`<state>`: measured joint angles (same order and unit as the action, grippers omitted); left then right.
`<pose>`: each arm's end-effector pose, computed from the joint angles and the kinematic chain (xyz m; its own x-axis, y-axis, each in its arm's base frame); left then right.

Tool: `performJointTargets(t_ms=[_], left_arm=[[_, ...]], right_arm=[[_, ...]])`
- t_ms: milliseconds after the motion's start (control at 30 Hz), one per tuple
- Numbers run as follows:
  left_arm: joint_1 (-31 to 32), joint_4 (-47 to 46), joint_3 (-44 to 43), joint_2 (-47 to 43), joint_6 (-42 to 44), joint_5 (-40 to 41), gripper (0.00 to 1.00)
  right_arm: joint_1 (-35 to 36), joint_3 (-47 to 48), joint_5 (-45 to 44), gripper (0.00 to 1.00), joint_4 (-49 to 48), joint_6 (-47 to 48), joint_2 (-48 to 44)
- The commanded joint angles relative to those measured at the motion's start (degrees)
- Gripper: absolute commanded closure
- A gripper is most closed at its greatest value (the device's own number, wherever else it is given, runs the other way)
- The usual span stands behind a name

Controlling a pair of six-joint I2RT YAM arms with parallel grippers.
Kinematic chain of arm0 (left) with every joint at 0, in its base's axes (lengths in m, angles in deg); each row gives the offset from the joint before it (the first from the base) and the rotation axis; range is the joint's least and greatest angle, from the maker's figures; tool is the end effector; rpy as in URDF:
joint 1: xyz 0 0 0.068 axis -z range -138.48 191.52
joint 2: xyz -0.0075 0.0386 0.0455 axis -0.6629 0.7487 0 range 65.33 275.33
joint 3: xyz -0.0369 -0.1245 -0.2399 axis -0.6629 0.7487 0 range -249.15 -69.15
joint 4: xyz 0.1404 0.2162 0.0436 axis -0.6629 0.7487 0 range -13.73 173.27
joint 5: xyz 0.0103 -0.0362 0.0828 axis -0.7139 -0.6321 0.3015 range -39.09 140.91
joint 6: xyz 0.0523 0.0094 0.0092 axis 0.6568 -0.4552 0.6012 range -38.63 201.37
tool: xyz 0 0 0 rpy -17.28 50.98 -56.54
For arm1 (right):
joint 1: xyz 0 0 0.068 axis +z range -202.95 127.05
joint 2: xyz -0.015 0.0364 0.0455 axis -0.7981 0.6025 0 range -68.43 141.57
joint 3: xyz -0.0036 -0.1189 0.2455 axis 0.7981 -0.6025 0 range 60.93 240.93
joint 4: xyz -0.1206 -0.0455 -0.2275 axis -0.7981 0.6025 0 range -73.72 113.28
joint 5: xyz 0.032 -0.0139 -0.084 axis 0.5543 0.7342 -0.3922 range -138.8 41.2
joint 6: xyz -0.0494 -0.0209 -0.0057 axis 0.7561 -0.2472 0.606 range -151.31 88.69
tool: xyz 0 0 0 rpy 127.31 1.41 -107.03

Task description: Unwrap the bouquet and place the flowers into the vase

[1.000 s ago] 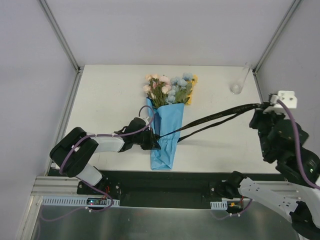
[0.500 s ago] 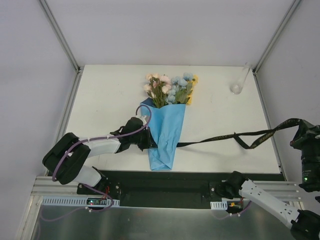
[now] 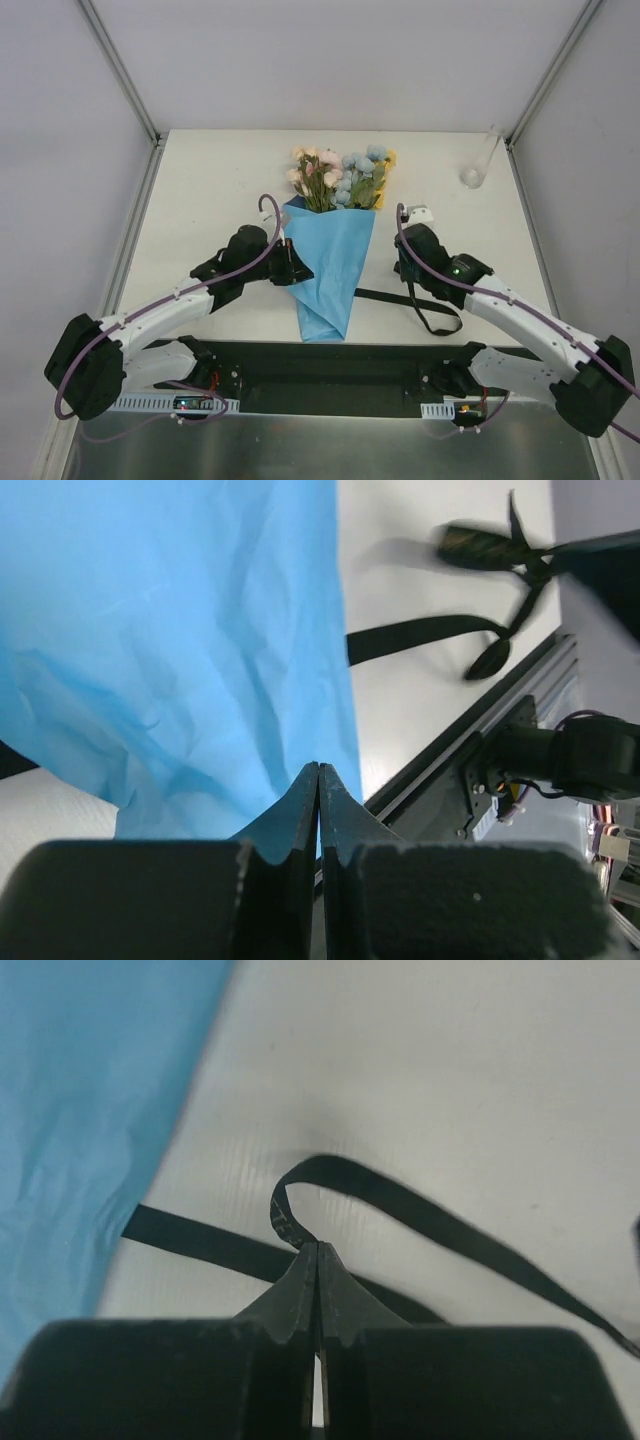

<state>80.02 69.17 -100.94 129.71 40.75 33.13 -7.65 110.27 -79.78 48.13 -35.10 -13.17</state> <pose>0.1826 -0.1592 0.2237 -0.7820 -0.1702 -0.5996 0.3944 0.6098 -0.6874 0.1552 0.1308 0.3007 -0.4513 -0.3755 -0.8095 -0.2940 0.9191 -0.2624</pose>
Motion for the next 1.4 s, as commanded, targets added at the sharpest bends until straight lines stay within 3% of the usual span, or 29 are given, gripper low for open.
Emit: performJointTargets(t_ms=[0,100,233,400,533,733,967,1367], left_arm=[[-0.53,5.06,-3.1,-4.87,3.71,1.08,1.0],[-0.71,5.69,-2.66,-5.75,3.88,1.78,1.0],[-1.15,5.86,-2.75,-5.84,4.23,1.79,1.0],[-1.41,6.39,-5.56,-5.58,5.99,0.47,1.0],[-1.5,6.74,-6.97,-6.02,7.66,-0.32,1.0],[-1.94,9.64,-9.51,-6.98,10.12,-1.38,1.0],[-2.03,13.85,-13.29,-9.45,11.62,-2.17,1.0],[-1.85,22.73,-23.23,-8.31,19.43,-2.09,1.0]], right_arm=[[-7.14,-3.29,17.17,0.99,-8.31,-10.0,3.96],[-14.95,-2.06,19.2,0.99,-4.89,-8.7,3.54],[-25.77,3.46,17.29,0.99,0.82,-3.25,-5.23],[-37.11,19.36,11.31,0.99,8.65,5.7,-9.12],[-39.49,32.72,-0.1,0.99,11.47,7.75,-7.46],[-40.55,52.56,-6.88,0.99,10.07,12.57,-2.37],[-40.64,74.11,-8.48,0.99,8.85,19.43,4.06],[-40.46,76.79,-4.36,0.99,1.37,22.79,6.96]])
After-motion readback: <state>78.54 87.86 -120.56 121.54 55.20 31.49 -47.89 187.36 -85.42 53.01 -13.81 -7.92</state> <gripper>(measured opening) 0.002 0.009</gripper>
